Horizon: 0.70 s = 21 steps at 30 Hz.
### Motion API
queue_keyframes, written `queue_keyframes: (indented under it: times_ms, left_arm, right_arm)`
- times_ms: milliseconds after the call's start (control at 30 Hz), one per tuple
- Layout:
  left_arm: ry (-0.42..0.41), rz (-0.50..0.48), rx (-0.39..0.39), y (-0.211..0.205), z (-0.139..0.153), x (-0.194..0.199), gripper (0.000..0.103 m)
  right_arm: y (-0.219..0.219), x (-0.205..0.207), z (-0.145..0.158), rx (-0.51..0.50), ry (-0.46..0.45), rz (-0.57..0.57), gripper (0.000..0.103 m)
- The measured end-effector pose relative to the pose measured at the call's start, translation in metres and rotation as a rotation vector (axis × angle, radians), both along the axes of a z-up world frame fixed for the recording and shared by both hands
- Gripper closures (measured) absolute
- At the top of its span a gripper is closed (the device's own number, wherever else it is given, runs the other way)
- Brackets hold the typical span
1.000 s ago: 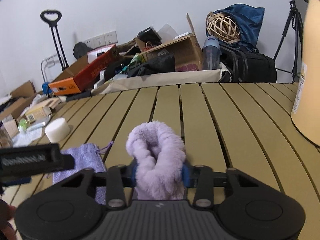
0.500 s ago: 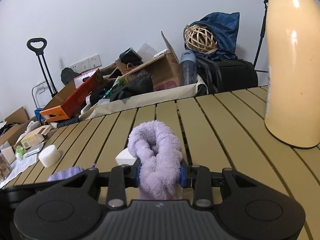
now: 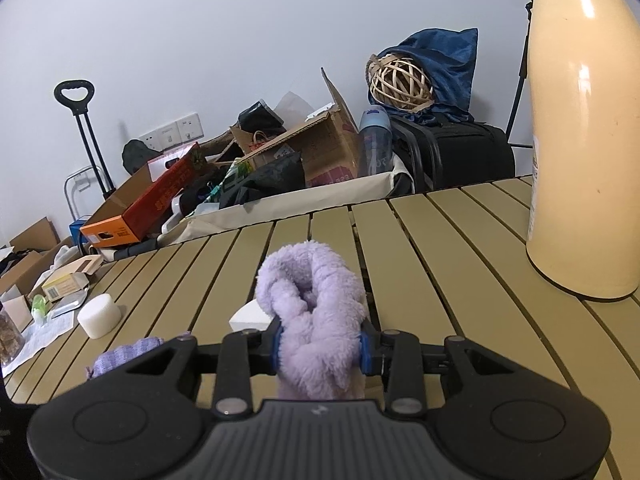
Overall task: Collect trash
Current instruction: 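Grasp the purple headband with the right tool while the left tool grasps the lavender bag, then carry the lavender bag and purple headband down over the black bin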
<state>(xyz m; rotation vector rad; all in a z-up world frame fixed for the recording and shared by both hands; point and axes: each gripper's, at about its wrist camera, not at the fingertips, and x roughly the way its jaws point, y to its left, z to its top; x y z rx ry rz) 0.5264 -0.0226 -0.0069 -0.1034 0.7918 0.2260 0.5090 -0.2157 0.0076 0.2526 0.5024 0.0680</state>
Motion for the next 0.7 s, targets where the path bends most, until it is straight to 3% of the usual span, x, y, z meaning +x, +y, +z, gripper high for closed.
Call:
queue_keyframes:
  times_ms: [67,267,467,533,700]
  left_arm:
    - [-0.006,-0.003,0.001,-0.002,0.000,-0.001,0.012]
    - [-0.032,-0.037,0.004,-0.010,0.002,-0.009,0.035]
    - [-0.047,-0.079,-0.004,-0.016,0.008,-0.018,0.072]
    - [-0.060,-0.090,-0.010,-0.017,0.011,-0.023,0.092]
    - [-0.120,-0.127,0.013,-0.025,0.022,-0.042,0.093]
  right_arm:
    - [0.000,0.000,0.000,0.002,-0.001,-0.002,0.070]
    - [-0.002,-0.004,0.002,0.010,-0.008,-0.004,0.070]
    - [-0.004,-0.010,0.004,0.014,-0.017,0.004,0.070]
    - [-0.005,-0.012,0.005,0.018,-0.018,0.007,0.070]
    - [-0.007,-0.022,0.008,0.019,-0.026,0.019,0.070]
